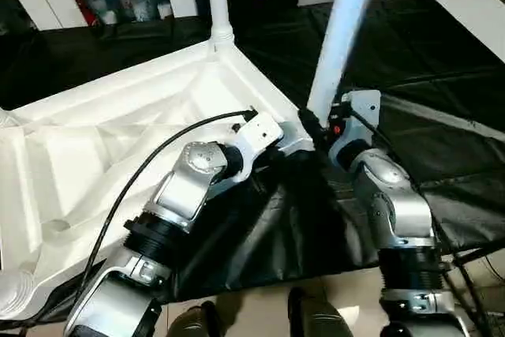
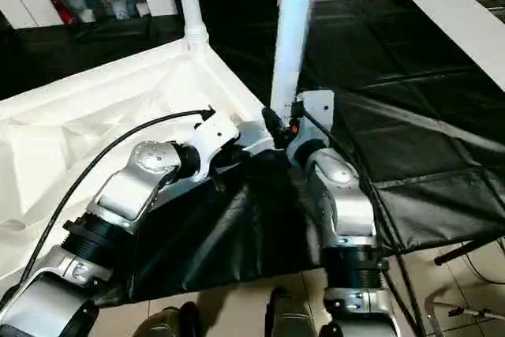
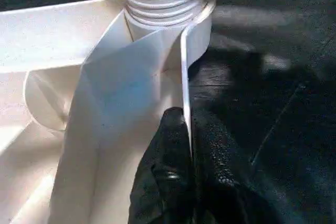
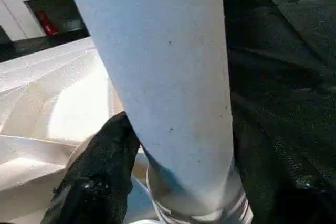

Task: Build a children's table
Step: Rotate leg to tighten

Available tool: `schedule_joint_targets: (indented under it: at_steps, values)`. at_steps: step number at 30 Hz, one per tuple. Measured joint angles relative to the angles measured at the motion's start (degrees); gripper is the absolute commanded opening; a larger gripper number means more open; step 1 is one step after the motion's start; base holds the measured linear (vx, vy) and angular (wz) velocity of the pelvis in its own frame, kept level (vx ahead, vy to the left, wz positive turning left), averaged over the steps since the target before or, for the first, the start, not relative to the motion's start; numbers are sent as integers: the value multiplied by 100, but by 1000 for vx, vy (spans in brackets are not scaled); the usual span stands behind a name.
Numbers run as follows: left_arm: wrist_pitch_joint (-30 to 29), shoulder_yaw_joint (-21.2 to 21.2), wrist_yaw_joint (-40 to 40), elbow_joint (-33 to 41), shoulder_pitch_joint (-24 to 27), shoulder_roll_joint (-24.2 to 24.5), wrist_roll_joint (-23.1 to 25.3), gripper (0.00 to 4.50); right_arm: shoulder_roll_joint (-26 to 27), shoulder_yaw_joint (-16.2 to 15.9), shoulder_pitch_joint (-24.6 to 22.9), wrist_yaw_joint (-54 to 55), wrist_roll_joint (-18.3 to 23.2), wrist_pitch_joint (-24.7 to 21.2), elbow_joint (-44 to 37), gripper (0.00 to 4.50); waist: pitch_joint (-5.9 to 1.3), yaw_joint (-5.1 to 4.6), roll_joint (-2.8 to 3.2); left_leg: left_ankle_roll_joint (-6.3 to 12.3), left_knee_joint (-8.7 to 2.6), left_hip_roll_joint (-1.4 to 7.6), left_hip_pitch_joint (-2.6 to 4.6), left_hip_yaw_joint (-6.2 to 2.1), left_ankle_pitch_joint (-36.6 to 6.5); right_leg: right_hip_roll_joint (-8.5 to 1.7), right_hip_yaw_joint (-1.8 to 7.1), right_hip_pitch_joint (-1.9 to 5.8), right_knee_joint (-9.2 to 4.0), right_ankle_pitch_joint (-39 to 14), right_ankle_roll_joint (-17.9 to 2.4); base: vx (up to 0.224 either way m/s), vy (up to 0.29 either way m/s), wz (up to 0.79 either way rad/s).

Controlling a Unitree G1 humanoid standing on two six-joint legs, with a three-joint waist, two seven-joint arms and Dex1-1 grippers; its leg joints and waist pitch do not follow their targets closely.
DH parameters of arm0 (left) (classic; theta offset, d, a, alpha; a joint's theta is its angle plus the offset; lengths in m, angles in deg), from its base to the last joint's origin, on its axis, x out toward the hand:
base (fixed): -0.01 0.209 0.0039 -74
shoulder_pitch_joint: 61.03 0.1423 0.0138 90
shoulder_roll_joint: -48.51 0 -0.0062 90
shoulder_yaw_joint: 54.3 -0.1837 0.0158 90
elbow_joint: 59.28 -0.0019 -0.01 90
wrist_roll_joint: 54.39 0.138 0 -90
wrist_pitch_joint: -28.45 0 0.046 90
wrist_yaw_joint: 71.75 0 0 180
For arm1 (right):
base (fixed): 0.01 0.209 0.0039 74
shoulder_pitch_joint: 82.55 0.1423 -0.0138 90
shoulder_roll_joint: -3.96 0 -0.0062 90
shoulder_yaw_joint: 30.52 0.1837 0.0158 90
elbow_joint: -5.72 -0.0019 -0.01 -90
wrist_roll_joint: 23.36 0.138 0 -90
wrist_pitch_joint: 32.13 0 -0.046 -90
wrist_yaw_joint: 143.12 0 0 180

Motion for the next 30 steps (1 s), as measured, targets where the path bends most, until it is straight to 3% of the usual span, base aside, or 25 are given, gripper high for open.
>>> schedule_joint_targets:
  at_steps: [7,15,19,22,25,30]
  values:
    - [580,-57,382,5,73,538,-80,0,-661,-220,-545,-1063,255,80,-338,373,-2,28,3,-2,1,5,3,1,0,1,1,-24,71,33,-13,0,0,0]
    - [1581,-68,1291,-58,226,1281,-329,0,-1883,-428,-727,-2598,446,288,-483,423,-7,212,0,18,1,16,-13,-1,12,5,-1,-87,154,52,-24,0,0,0]
    - [2058,-59,1971,-129,338,1654,-557,0,-2461,-473,-678,-3514,548,530,-431,423,-10,289,-1,19,5,22,-6,0,12,9,-1,-83,162,51,-24,0,0,0]
    - [2247,-102,2460,-159,373,1778,-685,0,-2588,-607,-518,-4009,625,684,-320,423,-12,324,0,18,24,22,-5,1,12,7,2,-74,167,54,-28,0,0,0]
    - [2475,-230,2829,-202,364,1868,-791,0,-2692,-770,-456,-4496,749,751,-259,423,-14,422,-2,7,43,22,-5,9,5,4,11,-68,169,55,-31,0,0,0]
    - [2774,-364,3170,-337,253,2001,-789,0,-2866,-1043,-223,-5196,868,762,-105,378,-15,488,-4,-7,69,20,-12,14,-3,0,20,-61,171,62,-41,0,0,0]
